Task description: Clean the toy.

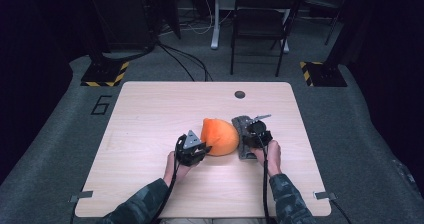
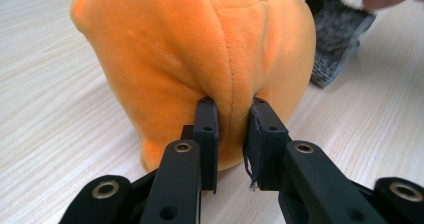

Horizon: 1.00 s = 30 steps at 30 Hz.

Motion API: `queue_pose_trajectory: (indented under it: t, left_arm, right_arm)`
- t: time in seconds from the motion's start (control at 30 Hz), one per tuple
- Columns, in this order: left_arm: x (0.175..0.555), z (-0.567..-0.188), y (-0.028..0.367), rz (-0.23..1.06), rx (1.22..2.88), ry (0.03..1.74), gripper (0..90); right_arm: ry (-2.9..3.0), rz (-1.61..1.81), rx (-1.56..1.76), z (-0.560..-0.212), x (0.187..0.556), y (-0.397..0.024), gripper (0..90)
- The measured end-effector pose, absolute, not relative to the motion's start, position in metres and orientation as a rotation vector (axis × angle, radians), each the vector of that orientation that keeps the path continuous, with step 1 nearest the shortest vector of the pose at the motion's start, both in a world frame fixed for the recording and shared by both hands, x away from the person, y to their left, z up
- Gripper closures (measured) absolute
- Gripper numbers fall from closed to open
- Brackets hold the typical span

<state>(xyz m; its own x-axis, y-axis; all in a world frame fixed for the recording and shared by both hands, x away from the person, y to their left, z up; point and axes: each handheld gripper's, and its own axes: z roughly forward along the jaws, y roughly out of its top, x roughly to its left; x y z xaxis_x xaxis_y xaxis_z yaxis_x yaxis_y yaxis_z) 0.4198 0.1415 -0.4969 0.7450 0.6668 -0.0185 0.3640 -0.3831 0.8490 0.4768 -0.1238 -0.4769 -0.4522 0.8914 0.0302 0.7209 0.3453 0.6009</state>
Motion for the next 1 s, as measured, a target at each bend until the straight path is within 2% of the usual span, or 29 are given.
queue_pose_trajectory:
  t: [0.07,0.2,0.37,0.57,0.67,1.0]
  left_arm:
    - [0.421,-0.497,0.142,0.416,2.011,0.775,76.5]
    - [0.420,-0.497,0.140,0.419,2.015,0.767,76.6]
    - [0.417,-0.497,0.137,0.427,2.024,0.759,76.5]
    - [0.418,-0.497,0.137,0.442,2.030,0.749,76.5]
    - [0.418,-0.498,0.137,0.438,2.030,0.747,76.5]
    - [0.418,-0.498,0.138,0.441,2.030,0.746,76.6]
  right_arm:
    - [2.297,0.815,1.423,-0.471,0.475,-0.124,72.5]
    - [2.217,1.073,1.339,-0.430,0.459,-0.127,72.6]
    - [2.244,1.246,1.198,-0.406,0.439,-0.097,72.5]
    - [2.333,1.085,1.099,-0.417,0.435,-0.067,72.1]
    - [2.330,1.061,1.149,-0.429,0.445,-0.076,71.9]
    - [2.326,0.945,1.169,-0.434,0.450,-0.088,71.5]
